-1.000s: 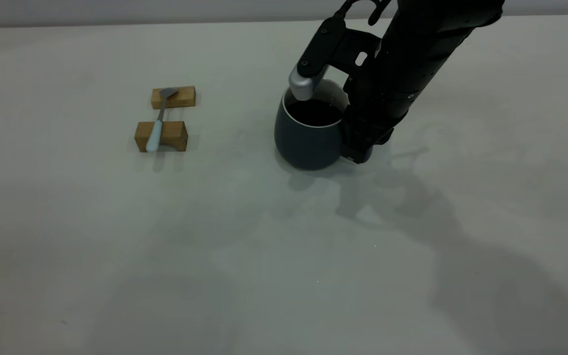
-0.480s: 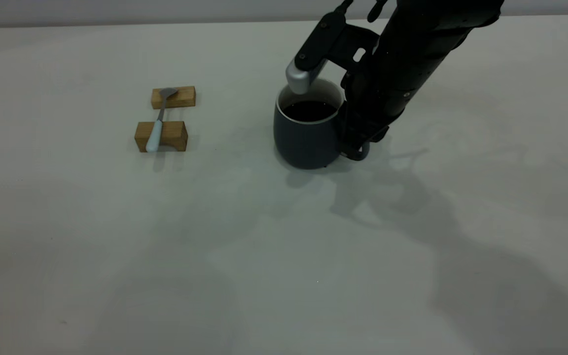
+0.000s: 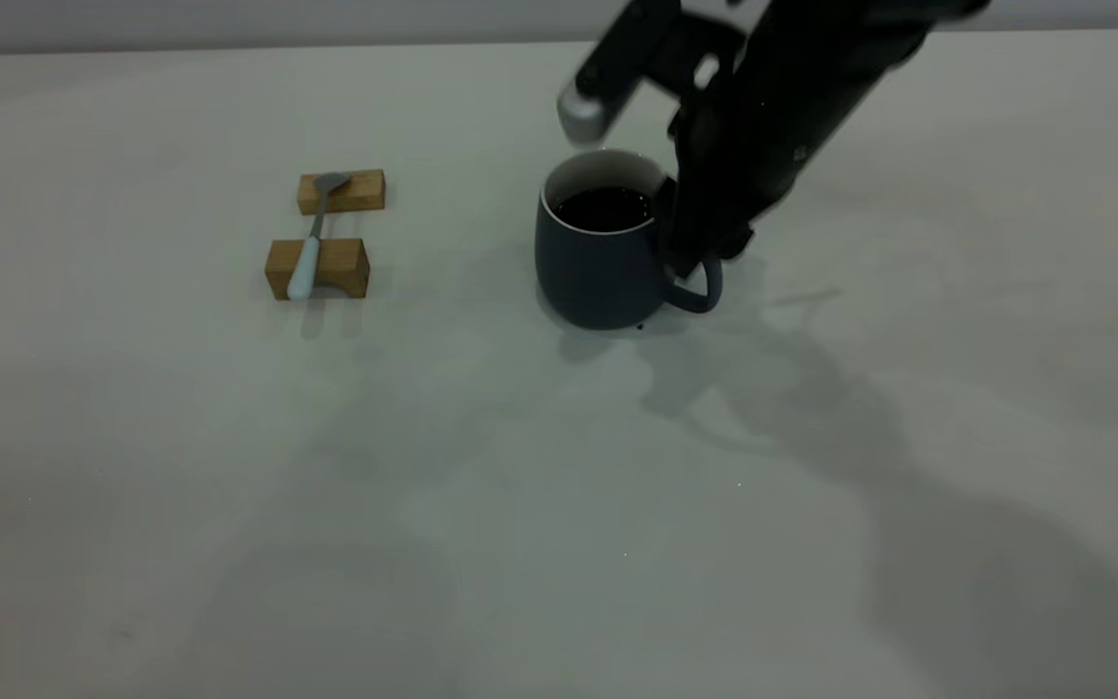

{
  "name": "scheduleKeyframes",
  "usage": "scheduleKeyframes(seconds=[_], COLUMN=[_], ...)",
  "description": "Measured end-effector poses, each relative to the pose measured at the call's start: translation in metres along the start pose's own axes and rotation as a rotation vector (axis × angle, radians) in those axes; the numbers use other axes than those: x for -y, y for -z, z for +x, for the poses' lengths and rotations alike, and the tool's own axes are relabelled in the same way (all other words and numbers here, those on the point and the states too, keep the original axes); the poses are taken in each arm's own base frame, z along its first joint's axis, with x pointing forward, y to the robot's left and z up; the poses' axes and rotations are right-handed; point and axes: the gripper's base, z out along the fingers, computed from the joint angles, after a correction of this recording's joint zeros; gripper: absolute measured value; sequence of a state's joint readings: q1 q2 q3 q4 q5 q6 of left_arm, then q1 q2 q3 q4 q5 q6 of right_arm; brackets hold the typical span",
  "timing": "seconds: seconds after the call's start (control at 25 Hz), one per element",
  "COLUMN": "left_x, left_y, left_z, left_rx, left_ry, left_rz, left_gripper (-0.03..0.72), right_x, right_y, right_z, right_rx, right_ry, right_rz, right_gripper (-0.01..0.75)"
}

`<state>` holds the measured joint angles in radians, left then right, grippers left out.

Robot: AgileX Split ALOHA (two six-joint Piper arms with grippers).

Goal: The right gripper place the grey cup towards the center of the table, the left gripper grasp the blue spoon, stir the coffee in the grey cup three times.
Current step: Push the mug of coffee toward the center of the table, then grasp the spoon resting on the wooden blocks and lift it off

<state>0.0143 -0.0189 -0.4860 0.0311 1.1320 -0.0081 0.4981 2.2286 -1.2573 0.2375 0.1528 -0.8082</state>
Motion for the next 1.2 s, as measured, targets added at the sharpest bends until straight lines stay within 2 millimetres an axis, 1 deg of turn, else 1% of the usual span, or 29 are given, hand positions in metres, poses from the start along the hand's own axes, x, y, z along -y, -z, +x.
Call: scheduleKeyframes(seconds=[0.12, 0.2, 0.24, 0.32, 0.36, 0.44, 0.52, 0.56, 0.6, 0.68, 0.76, 0.8, 0.84, 0.96, 1.0, 1.12, 1.2], left_x=[0.000, 0.000, 0.000, 0.000, 0.000, 0.000, 0.000, 0.000, 0.000, 0.000, 0.000, 0.000, 0.000, 0.000, 0.000, 0.000, 0.000], left_y=[0.000, 0.000, 0.000, 0.000, 0.000, 0.000, 0.000, 0.000, 0.000, 0.000, 0.000, 0.000, 0.000, 0.000, 0.000, 0.000, 0.000], left_z=[0.000, 0.000, 0.000, 0.000, 0.000, 0.000, 0.000, 0.000, 0.000, 0.000, 0.000, 0.000, 0.000, 0.000, 0.000, 0.000, 0.000], left_rx=[0.000, 0.000, 0.000, 0.000, 0.000, 0.000, 0.000, 0.000, 0.000, 0.000, 0.000, 0.000, 0.000, 0.000, 0.000, 0.000, 0.000], left_ry=[0.000, 0.000, 0.000, 0.000, 0.000, 0.000, 0.000, 0.000, 0.000, 0.000, 0.000, 0.000, 0.000, 0.000, 0.000, 0.000, 0.000], left_rz=[0.000, 0.000, 0.000, 0.000, 0.000, 0.000, 0.000, 0.000, 0.000, 0.000, 0.000, 0.000, 0.000, 0.000, 0.000, 0.000, 0.000], left_gripper=[0.508, 0.508, 0.508, 0.508, 0.508, 0.508, 0.508, 0.508, 0.508, 0.508, 0.508, 0.508, 0.508, 0.508, 0.508, 0.508, 0.508], right_x=[0.005, 0.004, 0.005, 0.006, 0.007, 0.009, 0.011, 0.010, 0.008, 0.000, -0.012, -0.016, -0.021, -0.034, -0.039, -0.060, -0.074], right_y=[0.034, 0.057, 0.071, 0.103, 0.125, 0.171, 0.223, 0.248, 0.268, 0.311, 0.346, 0.362, 0.376, 0.401, 0.406, 0.417, 0.420], right_z=[-0.014, -0.019, -0.022, -0.029, -0.033, -0.039, -0.040, -0.038, -0.033, -0.019, -0.004, 0.002, 0.009, 0.030, 0.038, 0.069, 0.091], right_rx=[0.000, -0.031, -0.035, -0.043, -0.035, -0.013, 0.023, 0.028, 0.010, -0.027, -0.074, -0.057, -0.036, 0.013, 0.024, 0.058, 0.078], right_ry=[-0.038, -0.059, -0.068, -0.082, -0.088, -0.099, -0.122, -0.128, -0.143, -0.224, -0.338, -0.393, -0.421, -0.439, -0.443, -0.459, -0.460], right_rz=[-0.032, -0.082, -0.096, -0.125, -0.127, -0.114, -0.070, -0.051, -0.040, -0.033, -0.047, -0.035, -0.022, 0.017, 0.022, 0.036, 0.043], right_gripper=[0.662, 0.711, 0.721, 0.726, 0.727, 0.727, 0.721, 0.713, 0.707, 0.694, 0.688, 0.686, 0.685, 0.681, 0.681, 0.677, 0.675])
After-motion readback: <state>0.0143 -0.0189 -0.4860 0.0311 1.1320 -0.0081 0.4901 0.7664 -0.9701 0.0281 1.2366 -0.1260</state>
